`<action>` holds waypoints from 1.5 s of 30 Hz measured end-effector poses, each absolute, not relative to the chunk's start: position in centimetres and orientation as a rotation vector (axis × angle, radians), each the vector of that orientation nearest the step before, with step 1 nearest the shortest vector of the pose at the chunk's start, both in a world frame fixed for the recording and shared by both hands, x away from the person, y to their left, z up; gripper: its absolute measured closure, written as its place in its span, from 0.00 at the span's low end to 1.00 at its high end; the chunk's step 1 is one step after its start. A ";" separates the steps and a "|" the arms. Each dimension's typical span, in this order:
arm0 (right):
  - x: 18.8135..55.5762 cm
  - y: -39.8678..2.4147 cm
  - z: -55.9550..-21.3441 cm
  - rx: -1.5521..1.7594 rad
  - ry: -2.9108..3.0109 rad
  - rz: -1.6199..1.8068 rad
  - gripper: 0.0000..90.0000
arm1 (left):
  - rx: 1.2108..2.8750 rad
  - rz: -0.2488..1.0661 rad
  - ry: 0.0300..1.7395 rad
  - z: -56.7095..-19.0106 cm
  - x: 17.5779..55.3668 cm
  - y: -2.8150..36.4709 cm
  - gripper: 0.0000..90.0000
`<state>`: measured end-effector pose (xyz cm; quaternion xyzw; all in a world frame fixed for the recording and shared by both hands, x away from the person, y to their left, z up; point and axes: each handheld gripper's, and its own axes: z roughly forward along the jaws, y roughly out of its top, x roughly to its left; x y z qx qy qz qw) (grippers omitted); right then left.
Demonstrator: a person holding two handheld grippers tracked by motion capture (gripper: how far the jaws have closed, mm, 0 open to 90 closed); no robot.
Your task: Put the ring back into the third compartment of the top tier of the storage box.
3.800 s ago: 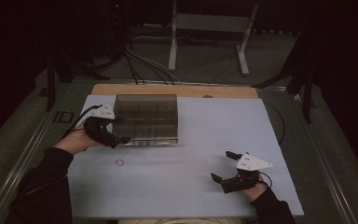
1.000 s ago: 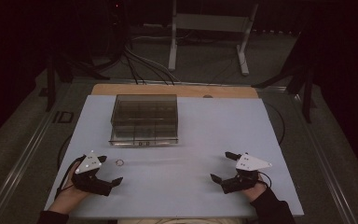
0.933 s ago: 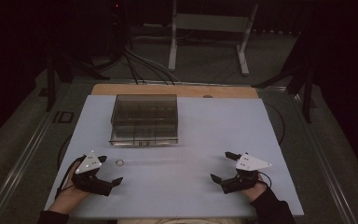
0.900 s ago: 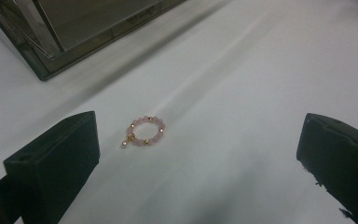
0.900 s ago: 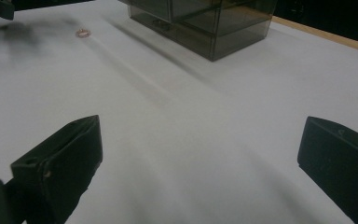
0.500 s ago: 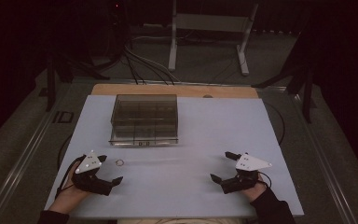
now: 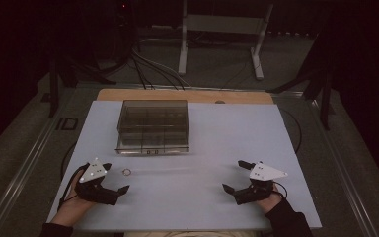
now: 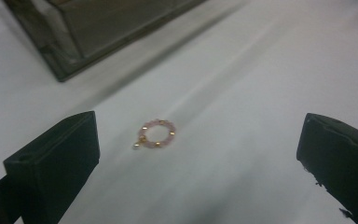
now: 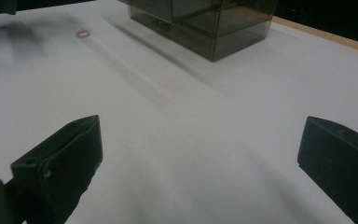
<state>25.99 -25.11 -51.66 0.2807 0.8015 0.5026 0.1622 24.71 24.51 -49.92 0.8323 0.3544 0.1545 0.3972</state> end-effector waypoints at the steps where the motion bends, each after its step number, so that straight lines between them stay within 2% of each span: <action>1: 26.0 -25.1 -51.7 0.801 2.287 1.434 0.00 | 2.102 0.402 0.911 -49.9 24.7 24.5 0.00; 11: 26.0 -25.1 -51.6 0.794 2.287 1.436 0.00 | 2.014 0.451 1.144 -50.1 25.5 25.8 0.00; 16: 26.0 -25.0 -51.7 0.794 2.290 1.433 0.00 | 2.007 0.465 1.153 -50.2 25.7 25.3 0.00; 19: 26.0 -25.0 -51.7 0.793 2.290 1.432 0.00 | 1.997 0.520 1.194 -50.3 26.2 24.7 0.00; 27: 26.0 -25.0 -51.7 0.793 2.293 1.430 0.00 | 2.022 0.514 1.229 -51.3 27.6 23.9 0.00; 29: 26.0 -25.0 -51.7 0.792 2.292 1.431 0.00 | 2.014 0.544 1.220 -51.4 27.8 24.1 0.05; 38: 26.0 -25.0 -51.7 0.795 2.294 1.430 0.00 | 2.058 0.485 1.162 -52.0 28.6 24.0 0.28; 43: 26.0 -25.0 -51.7 0.794 2.297 1.429 0.00 | 2.102 0.471 1.134 -52.4 29.2 23.5 0.45; 45: 26.0 -25.0 -51.7 0.794 2.293 1.431 0.00 | 2.115 0.461 1.130 -52.5 29.3 23.5 0.48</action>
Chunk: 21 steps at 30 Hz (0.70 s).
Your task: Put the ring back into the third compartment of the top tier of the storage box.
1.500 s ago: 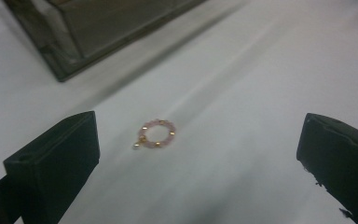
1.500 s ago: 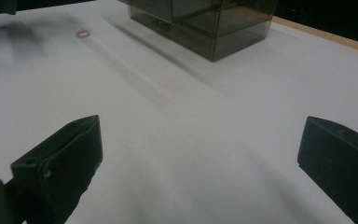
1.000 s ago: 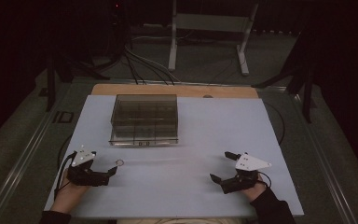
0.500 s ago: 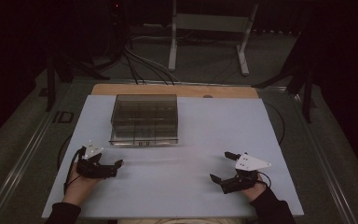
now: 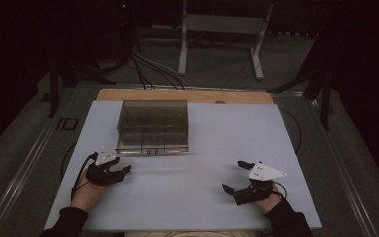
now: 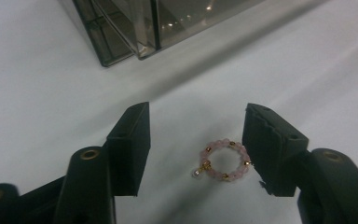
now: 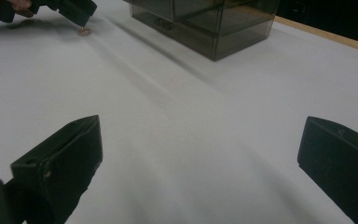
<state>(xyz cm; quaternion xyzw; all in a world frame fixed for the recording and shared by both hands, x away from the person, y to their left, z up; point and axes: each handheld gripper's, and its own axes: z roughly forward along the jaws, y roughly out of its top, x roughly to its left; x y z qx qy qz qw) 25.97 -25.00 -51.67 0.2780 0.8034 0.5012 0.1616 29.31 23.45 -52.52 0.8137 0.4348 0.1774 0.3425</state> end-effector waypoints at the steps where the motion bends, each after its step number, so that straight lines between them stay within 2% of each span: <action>1: 26.0 -25.0 -51.7 0.794 2.293 1.431 0.00 | 2.115 0.461 1.130 -52.5 29.3 23.5 0.52; 2: 26.0 -25.0 -51.7 0.792 2.292 1.431 0.00 | 2.115 0.440 1.122 -52.6 29.4 23.5 0.52; 4: 26.0 -25.0 -51.7 0.793 2.292 1.431 0.00 | 2.125 0.441 1.111 -52.6 29.5 23.5 0.60; 8: 26.0 -25.0 -51.7 0.797 2.295 1.431 0.00 | 2.148 0.426 1.101 -52.8 29.6 23.4 0.65; 9: 26.0 -25.0 -51.7 0.795 2.294 1.431 0.00 | 2.149 0.419 1.095 -52.8 29.6 23.4 0.70; 21: 26.0 -25.0 -51.7 0.794 2.292 1.434 0.00 | 2.172 0.351 1.076 -53.2 29.9 23.4 0.88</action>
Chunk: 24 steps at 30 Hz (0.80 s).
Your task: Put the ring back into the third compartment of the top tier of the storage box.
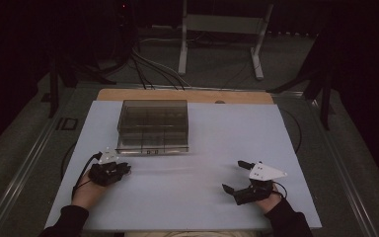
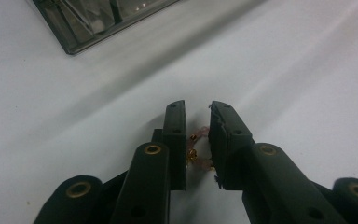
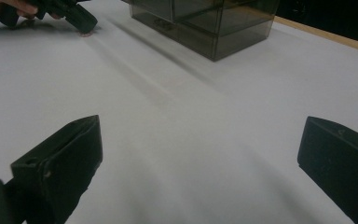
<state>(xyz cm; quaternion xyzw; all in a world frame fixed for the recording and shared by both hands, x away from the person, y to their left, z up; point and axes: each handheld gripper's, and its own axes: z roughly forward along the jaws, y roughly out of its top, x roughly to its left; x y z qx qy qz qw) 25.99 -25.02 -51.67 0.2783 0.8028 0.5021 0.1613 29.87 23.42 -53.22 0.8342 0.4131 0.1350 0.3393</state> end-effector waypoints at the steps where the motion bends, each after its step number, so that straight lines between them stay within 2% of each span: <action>1: 26.0 -25.0 -51.7 0.793 2.292 1.433 0.00 | 2.170 0.348 1.082 -53.2 29.9 23.4 0.89; 3: 26.0 -25.0 -51.7 0.794 2.295 1.432 0.00 | 2.170 0.340 1.079 -53.2 29.9 23.4 0.93; 9: 26.0 -25.0 -51.7 0.795 2.293 1.433 0.00 | 2.165 0.330 1.079 -53.2 29.8 23.3 0.97; 24: 26.0 -25.1 -51.7 0.794 2.291 1.430 0.00 | 2.157 0.330 0.998 -51.9 28.9 22.6 0.97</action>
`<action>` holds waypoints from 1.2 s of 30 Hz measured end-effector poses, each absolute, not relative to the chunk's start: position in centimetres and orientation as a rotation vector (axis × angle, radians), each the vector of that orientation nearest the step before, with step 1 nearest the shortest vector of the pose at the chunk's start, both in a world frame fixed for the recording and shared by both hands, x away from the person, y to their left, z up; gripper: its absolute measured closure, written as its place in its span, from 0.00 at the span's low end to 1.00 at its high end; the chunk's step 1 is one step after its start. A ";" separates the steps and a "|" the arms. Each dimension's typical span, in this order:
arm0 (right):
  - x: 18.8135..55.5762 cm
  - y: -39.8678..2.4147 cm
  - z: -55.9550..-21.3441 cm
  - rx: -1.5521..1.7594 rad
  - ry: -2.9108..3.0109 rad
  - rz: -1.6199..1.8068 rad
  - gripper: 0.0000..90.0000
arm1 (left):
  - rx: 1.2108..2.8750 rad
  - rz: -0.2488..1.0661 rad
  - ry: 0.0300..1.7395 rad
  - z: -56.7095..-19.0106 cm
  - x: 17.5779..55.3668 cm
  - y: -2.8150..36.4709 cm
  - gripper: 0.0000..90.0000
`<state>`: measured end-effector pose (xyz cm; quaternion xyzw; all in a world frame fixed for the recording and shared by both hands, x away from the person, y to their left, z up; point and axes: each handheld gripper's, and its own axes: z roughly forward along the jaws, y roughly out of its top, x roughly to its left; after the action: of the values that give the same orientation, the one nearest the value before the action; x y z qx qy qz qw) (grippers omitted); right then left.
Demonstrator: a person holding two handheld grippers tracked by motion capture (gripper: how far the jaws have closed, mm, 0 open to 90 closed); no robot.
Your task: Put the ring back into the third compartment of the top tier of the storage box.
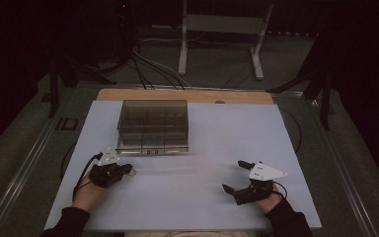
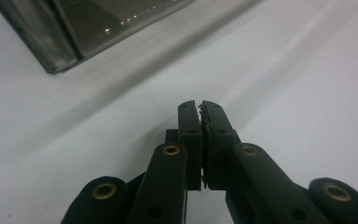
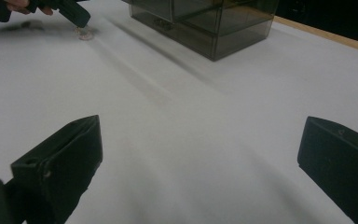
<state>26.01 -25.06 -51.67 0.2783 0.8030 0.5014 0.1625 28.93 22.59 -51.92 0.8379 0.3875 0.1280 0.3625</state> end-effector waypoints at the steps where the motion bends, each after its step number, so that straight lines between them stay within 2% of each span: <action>1: 26.0 -25.1 -51.7 0.792 2.290 1.430 0.00 | 2.155 0.328 0.990 -51.8 28.9 22.5 0.97; 22: 26.0 -25.1 -51.7 0.795 2.289 1.424 0.00 | 2.113 0.328 0.862 -49.0 27.7 21.0 0.97; 36: 26.0 -25.1 -51.7 0.798 2.289 1.426 0.00 | 2.100 0.310 0.829 -47.4 28.3 20.1 0.97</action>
<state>26.00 -25.10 -51.67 0.2798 0.8029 0.5001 0.1641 28.28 20.07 -47.39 0.8371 0.3304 0.1235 0.4182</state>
